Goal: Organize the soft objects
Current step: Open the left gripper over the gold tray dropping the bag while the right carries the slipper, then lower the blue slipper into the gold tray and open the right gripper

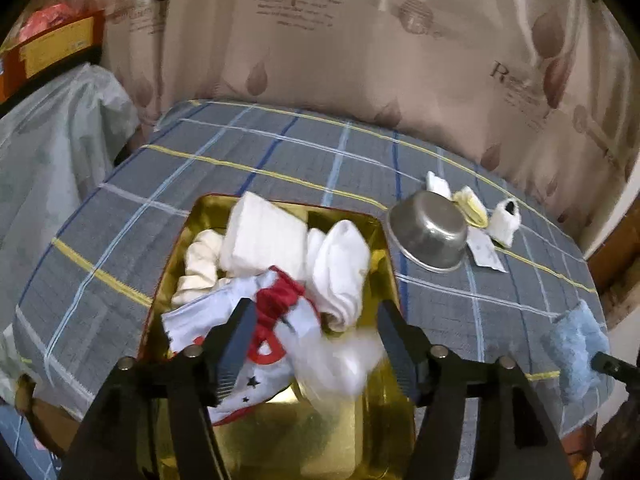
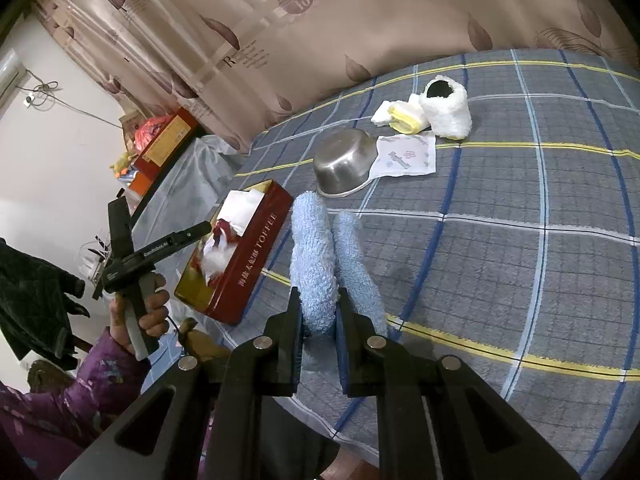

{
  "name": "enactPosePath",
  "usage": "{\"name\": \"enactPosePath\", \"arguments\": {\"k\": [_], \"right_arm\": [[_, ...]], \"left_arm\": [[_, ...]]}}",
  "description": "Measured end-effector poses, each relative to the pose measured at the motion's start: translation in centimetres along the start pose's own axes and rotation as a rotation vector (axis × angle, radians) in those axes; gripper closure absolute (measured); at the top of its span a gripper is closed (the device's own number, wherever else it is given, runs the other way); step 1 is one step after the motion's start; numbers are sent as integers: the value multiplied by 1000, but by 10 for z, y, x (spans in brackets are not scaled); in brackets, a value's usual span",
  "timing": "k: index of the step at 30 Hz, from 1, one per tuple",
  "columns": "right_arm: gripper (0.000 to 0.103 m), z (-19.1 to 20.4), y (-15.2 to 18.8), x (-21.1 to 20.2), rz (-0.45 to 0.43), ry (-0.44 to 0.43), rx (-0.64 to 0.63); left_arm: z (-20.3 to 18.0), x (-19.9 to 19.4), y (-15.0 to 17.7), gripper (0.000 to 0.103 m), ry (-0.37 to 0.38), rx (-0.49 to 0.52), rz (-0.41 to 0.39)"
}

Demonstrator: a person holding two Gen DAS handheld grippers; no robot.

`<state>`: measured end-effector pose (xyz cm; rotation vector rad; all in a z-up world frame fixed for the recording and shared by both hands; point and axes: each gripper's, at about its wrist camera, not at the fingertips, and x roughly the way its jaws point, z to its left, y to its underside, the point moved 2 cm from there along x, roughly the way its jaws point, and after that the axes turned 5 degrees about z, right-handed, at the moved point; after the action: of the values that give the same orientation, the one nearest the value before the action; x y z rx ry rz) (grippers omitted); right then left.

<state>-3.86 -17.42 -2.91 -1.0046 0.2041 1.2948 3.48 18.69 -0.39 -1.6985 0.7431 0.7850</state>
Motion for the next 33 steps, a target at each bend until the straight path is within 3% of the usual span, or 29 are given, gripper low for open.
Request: {"name": "enactPosePath", "arguments": {"k": [8, 14, 21, 28, 33], "right_arm": [[90, 17, -8, -1, -18, -37, -18], [90, 43, -18, 7, -12, -95, -59], [90, 94, -34, 36, 16, -200, -97], [89, 148, -53, 111, 123, -311, -62], [89, 175, -51, 182, 215, -308, 14]], "left_arm": [[3, -26, 3, 39, -5, -59, -56], [9, -60, 43, 39, -117, -103, -108], [28, -80, 81, 39, -189, -156, -85], [58, -101, 101, 39, -279, -258, -140], [79, -110, 102, 39, -331, -323, -176]]}}
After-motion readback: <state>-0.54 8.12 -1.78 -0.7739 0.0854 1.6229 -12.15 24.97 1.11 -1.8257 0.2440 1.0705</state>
